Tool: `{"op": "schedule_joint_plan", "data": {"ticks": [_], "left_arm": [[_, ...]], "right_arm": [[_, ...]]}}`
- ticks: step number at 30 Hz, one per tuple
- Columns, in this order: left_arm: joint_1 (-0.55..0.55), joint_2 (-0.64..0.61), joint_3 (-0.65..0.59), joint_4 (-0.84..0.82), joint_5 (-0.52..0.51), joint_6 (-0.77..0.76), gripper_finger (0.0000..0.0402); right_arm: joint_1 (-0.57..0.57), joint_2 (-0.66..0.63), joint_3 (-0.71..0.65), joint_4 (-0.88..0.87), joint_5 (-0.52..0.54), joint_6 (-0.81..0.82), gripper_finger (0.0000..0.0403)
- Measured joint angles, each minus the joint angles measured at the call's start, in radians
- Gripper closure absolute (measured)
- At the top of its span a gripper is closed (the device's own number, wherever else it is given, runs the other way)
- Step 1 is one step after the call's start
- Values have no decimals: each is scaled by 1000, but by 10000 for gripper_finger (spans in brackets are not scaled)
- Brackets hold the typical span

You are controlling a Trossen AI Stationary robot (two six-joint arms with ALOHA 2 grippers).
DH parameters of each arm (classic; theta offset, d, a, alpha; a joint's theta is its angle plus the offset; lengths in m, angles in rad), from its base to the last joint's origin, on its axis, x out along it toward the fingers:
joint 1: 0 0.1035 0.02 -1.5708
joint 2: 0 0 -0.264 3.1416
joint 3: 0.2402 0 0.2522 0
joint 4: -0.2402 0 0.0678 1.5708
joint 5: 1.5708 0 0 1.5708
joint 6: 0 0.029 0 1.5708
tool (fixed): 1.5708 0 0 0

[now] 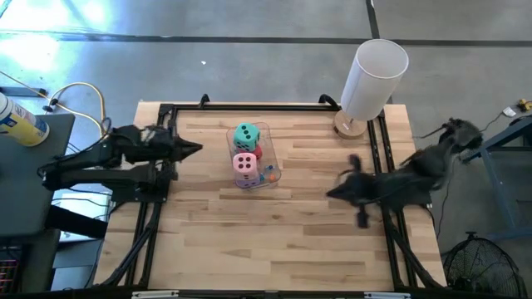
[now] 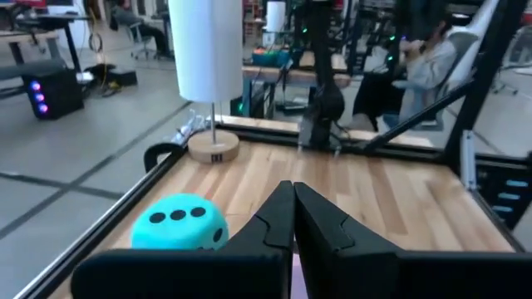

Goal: Pick & Place Dice
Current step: Return to Home Position

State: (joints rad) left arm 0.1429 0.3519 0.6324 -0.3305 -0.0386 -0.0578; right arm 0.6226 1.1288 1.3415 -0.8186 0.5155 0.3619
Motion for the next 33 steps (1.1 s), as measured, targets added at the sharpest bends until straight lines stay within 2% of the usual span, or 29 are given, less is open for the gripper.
{"op": "schedule_joint_plan", "data": {"ticks": [3,6,11,14,16,18,21,28,33], "left_arm": [[0,-42,1,-76,23,-9,401],[0,-53,0,-147,25,-19,401],[0,-49,-37,-147,46,-18,401],[0,-49,-64,-115,89,-9,401],[0,-52,-83,-84,145,6,401],[0,-51,-105,-33,191,6,401],[0,-47,-147,30,203,6,402],[49,-42,-275,201,218,15,402],[126,-32,-337,289,290,0,402]], "right_arm": [[38,-81,-24,14,67,-48,400],[71,-171,-120,62,97,-75,400],[83,-336,-422,279,91,-122,400],[46,-464,-623,458,80,-176,400],[16,-549,-740,599,46,-213,400],[-10,-645,-854,662,-25,-240,401],[-57,-773,-982,777,-63,-277,401],[-181,-1008,-1141,783,-182,-296,401],[-246,-1098,-1186,745,-260,-311,401]]}}
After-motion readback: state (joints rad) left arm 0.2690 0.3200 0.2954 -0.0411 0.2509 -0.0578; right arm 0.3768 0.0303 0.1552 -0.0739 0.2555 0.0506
